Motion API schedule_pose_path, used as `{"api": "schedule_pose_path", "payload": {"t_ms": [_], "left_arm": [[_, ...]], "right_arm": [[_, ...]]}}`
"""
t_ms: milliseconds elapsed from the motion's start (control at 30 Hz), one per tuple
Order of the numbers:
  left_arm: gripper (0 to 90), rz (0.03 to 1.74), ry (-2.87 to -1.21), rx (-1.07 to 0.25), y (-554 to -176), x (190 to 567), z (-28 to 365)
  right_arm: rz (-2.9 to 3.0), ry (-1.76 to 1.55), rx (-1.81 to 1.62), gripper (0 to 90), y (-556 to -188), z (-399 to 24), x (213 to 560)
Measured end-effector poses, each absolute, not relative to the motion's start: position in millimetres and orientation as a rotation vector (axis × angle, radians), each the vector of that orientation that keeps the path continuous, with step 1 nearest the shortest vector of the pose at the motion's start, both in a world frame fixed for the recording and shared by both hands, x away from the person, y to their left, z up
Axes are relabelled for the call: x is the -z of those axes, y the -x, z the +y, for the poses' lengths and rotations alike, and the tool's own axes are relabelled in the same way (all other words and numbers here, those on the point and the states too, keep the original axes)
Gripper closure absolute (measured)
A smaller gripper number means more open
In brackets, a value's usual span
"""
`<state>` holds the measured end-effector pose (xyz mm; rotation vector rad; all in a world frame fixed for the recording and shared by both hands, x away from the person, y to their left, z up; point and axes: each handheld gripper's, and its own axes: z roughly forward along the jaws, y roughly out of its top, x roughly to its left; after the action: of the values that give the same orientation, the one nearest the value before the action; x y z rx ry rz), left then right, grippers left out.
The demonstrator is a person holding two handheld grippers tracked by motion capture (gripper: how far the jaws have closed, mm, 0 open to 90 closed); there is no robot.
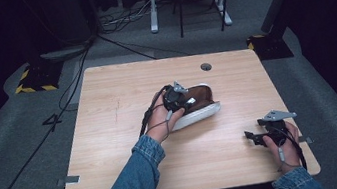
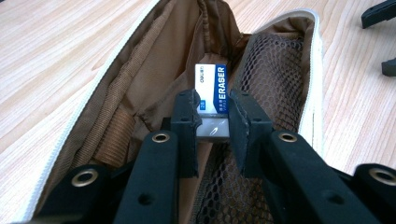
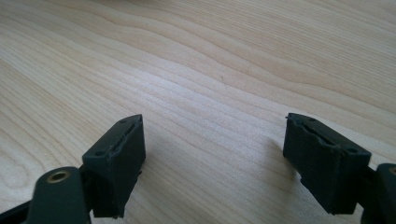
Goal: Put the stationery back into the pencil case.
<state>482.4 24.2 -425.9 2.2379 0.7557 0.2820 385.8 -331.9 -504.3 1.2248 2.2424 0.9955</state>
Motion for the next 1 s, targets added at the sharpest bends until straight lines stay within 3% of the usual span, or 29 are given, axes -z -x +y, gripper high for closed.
{"api": "schedule_pose_path", "payload": {"t_ms": [100,167,200,600,1000], "left_arm": [[71.0,0.771,-2.225,-0.28,-483,427,24],[60.0,0.762,-2.201,-0.298,-484,427,24],[58.9,0.764,-2.197,-0.296,-484,427,24],[53.9,0.719,-2.165,-0.309,-465,408,26],[51.5,0.732,-2.12,-0.303,-431,389,52]], "right_arm": [[2.242,-1.225,-0.995,21.2,-386,-332,504],[2.242,-1.225,-0.996,21.2,-386,-332,504],[2.242,-1.224,-0.995,21.2,-386,-332,504],[2.242,-1.224,-0.996,21.2,-386,-332,504],[2.244,-1.224,-0.996,21.2,-386,-332,504]]}}
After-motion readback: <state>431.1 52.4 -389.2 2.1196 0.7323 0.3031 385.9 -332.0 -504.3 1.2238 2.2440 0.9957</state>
